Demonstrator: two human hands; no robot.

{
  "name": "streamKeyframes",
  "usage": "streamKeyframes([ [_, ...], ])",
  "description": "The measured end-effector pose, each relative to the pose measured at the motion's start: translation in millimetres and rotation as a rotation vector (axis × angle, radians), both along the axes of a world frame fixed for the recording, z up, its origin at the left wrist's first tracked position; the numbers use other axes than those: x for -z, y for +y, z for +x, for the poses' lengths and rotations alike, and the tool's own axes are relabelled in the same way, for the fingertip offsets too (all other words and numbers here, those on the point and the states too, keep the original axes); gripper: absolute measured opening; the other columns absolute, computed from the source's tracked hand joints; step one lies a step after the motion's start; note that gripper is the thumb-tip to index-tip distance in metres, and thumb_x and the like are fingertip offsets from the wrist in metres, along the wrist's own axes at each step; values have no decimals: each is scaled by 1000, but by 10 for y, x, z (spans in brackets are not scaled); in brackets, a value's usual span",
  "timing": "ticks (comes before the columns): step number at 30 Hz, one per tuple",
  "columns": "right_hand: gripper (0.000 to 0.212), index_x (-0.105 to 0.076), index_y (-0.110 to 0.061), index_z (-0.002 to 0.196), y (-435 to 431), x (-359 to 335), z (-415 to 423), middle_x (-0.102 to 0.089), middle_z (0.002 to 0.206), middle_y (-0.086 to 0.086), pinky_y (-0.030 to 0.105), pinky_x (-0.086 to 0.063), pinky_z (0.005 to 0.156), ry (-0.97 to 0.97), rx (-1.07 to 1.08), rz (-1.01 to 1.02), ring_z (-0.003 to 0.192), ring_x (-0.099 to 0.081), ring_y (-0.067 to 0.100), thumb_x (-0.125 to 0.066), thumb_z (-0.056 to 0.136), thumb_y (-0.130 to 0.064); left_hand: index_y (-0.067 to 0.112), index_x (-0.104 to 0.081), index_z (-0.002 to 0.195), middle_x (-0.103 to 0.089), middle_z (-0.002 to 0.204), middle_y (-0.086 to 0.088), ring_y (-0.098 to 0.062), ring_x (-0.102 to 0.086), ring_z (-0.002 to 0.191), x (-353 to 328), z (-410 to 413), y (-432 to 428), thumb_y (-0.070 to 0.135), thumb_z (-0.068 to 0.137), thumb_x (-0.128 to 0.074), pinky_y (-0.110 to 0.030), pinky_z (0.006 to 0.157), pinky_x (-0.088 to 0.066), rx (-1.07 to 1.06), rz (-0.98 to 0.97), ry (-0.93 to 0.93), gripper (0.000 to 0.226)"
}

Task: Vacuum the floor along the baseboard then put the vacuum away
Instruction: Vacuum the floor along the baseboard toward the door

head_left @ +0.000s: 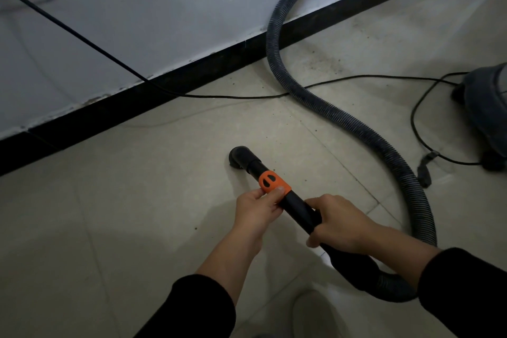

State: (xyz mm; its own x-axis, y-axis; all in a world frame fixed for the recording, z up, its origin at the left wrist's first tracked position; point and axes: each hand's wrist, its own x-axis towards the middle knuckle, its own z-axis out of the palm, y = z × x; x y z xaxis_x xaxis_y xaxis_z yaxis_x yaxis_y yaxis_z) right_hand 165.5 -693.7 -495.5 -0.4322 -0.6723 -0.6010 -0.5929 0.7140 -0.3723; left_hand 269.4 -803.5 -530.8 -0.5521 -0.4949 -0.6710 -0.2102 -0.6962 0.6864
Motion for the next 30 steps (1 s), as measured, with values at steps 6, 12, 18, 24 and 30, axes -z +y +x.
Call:
streamKeyframes([
  [6,29,-56,-25,82,206,-84,-57,-61,76,1,27,-44,56,24,17,48,71,-61,19,-78,63,-21,6,-67,98,-72,100,-12,-18,-69,96,-42,-62,172,12,91,-65,-20,79,-55,62,20,-18,9],
  [12,30,-56,-25,85,414,-153,-88,-62,78,3,28,-47,59,11,46,81,74,-62,19,-78,65,-19,7,-66,91,-72,101,-14,-18,-70,95,-92,-122,353,12,91,-65,-18,76,-55,116,30,-20,5],
  [18,32,-58,-26,88,676,-187,-126,-62,77,0,28,-47,58,33,84,102,71,-61,17,-78,64,-21,11,-66,89,-71,101,-12,-17,-69,94,-110,-200,557,12,90,-65,-18,75,-55,171,44,-19,2],
  [24,37,-64,-24,96,902,-221,-156,-64,76,-1,31,-50,62,32,90,120,70,-62,15,-78,62,-19,6,-65,90,-70,102,-15,-22,-69,97,-118,-230,710,8,89,-67,-21,78,-56,197,108,-33,3],
  [30,49,-65,-29,105,1084,-263,-169,-65,78,-4,37,-53,67,59,25,173,72,-61,15,-76,58,-20,-3,-61,109,-70,106,-20,-24,-71,94,-125,-122,756,6,83,-73,-24,79,-58,250,226,-73,30],
])
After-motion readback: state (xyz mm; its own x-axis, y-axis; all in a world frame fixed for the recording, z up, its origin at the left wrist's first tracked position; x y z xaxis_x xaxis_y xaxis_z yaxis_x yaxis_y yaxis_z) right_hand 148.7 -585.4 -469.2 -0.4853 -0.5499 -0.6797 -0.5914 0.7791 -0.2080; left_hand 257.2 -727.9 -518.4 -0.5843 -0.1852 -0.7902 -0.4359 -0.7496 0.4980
